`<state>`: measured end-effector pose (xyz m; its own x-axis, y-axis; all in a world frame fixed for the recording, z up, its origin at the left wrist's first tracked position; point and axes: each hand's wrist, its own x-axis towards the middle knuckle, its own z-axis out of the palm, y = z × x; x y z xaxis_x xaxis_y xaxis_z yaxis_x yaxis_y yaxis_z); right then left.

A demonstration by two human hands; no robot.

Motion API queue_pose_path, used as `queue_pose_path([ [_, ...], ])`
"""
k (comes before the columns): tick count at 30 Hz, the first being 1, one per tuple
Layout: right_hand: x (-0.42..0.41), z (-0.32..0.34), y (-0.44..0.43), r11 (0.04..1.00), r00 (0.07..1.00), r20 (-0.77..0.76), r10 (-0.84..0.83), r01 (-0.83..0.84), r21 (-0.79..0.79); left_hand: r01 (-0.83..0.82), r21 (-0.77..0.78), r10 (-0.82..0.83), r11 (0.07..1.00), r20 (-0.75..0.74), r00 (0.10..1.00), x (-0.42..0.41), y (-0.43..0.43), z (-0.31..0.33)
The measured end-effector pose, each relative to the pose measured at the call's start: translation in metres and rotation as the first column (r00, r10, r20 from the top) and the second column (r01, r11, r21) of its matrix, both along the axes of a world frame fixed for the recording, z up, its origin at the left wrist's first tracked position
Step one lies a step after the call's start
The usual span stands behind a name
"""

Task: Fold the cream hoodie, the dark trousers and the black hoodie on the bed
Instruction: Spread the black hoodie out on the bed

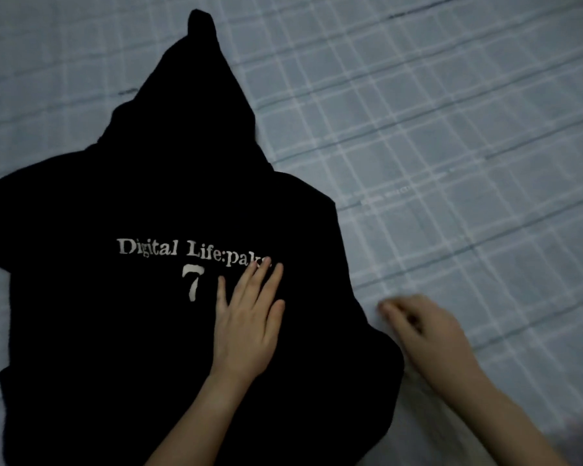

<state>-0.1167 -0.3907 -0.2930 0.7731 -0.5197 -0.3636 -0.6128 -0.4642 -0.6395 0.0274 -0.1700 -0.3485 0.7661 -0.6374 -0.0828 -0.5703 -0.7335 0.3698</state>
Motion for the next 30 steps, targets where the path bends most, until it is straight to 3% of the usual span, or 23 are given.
queue_pose_path([
  [1, 0.014, 0.001, -0.005, 0.995, 0.992, 0.069, -0.101, 0.099, 0.025, 0.000, -0.009, 0.000, 1.000, -0.009, 1.000, 0.002, -0.001, -0.001],
  [3, 0.046, 0.007, 0.000, 0.942, 0.967, 0.093, -0.239, 0.207, 0.263, -0.002, -0.033, 0.001, 0.999, -0.019, 1.000, 0.002, -0.002, -0.001],
  [4, 0.060, 0.009, 0.007, 0.896, 0.964, 0.062, -0.258, 0.215, 0.388, -0.004, -0.054, 0.003, 0.999, -0.024, 1.000, 0.002, -0.002, 0.000],
  [6, 0.079, 0.010, 0.026, 0.864, 0.973, 0.066, -0.221, 0.164, 0.477, -0.024, -0.109, 0.018, 0.994, -0.056, 0.998, 0.003, -0.003, 0.006],
  [8, 0.085, 0.013, 0.044, 0.880, 0.969, 0.144, -0.199, 0.113, 0.461, -0.133, -0.251, 0.078, 0.959, -0.219, 0.973, 0.007, -0.005, 0.014],
  [11, 0.082, 0.023, 0.066, 0.952, 0.954, 0.283, -0.102, 0.012, 0.304, -0.544, -0.464, 0.112, 0.699, -0.680, 0.725, 0.022, -0.002, 0.048],
  [13, 0.085, 0.035, 0.087, 0.967, 0.951, 0.291, 0.104, -0.165, 0.194, -0.601, -0.537, 0.093, 0.592, -0.695, 0.713, 0.037, 0.004, 0.070],
  [18, 0.094, 0.054, 0.139, 0.867, 0.871, 0.137, 0.471, -0.486, 0.107, -0.485, -0.418, 0.217, 0.768, -0.543, 0.811, 0.068, 0.015, 0.099],
  [20, 0.094, 0.066, 0.140, 0.838, 0.848, 0.064, 0.527, -0.530, 0.127, -0.510, -0.418, 0.279, 0.752, -0.500, 0.820, 0.074, 0.026, 0.100],
  [22, 0.096, 0.080, 0.133, 0.856, 0.866, 0.099, 0.491, -0.500, 0.134, -0.576, -0.469, 0.336, 0.669, -0.501, 0.798, 0.079, 0.050, 0.099],
  [26, 0.105, 0.078, 0.113, 0.963, 0.964, 0.206, 0.166, -0.203, 0.178, -0.756, -0.519, 0.464, 0.399, -0.597, 0.654, 0.087, 0.134, 0.089],
  [28, 0.114, 0.058, 0.117, 0.975, 0.984, 0.150, 0.097, -0.124, 0.183, -0.809, -0.474, 0.492, 0.348, -0.643, 0.588, 0.084, 0.169, 0.082],
  [30, 0.123, 0.034, 0.135, 0.956, 0.993, 0.117, 0.015, -0.049, 0.288, -0.838, -0.434, 0.492, 0.329, -0.679, 0.545, 0.078, 0.189, 0.076],
])
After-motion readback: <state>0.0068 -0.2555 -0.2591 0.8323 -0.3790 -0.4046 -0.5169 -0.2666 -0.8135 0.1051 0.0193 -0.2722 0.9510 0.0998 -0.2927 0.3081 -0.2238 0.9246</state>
